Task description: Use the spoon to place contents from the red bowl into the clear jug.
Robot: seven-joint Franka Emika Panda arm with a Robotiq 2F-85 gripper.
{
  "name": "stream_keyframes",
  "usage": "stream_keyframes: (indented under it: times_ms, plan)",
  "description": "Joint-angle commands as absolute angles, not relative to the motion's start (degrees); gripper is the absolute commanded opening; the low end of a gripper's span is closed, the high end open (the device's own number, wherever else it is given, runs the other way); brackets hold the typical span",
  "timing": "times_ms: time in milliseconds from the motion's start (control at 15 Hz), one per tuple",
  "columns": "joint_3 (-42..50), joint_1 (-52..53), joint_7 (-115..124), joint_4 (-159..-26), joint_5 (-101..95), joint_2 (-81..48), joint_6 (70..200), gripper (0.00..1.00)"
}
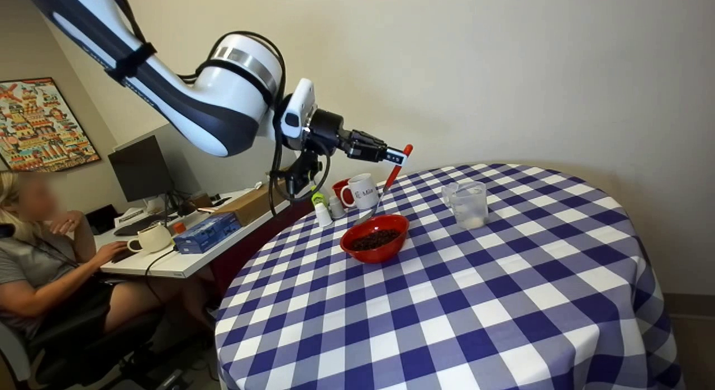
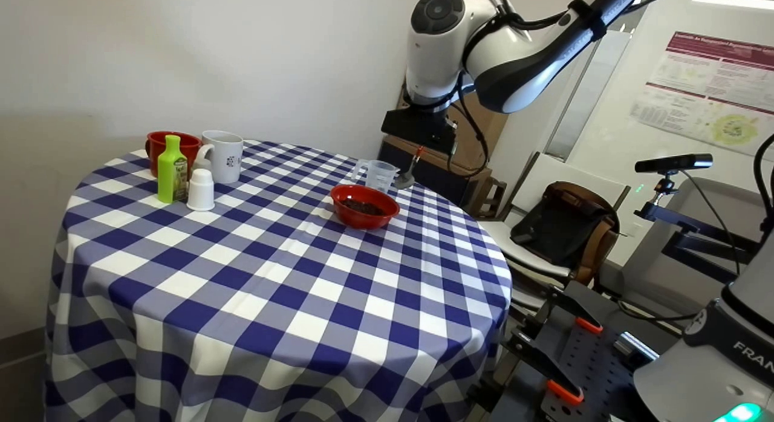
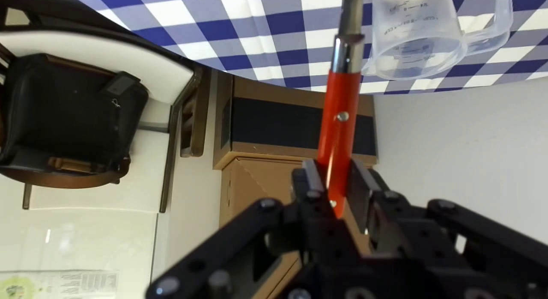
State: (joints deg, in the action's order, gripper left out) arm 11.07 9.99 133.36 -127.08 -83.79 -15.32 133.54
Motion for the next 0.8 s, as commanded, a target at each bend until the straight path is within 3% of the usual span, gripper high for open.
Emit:
stream_keyframes:
  times_ms: [0, 733]
  plan:
    - [5.45, 6.97, 138.75, -122.69, -87.7, -20.9, 128.1, 0.05]
    - [0.9, 4.08, 147.41, -111.01, -92.42, -32.9, 125.4, 0.05]
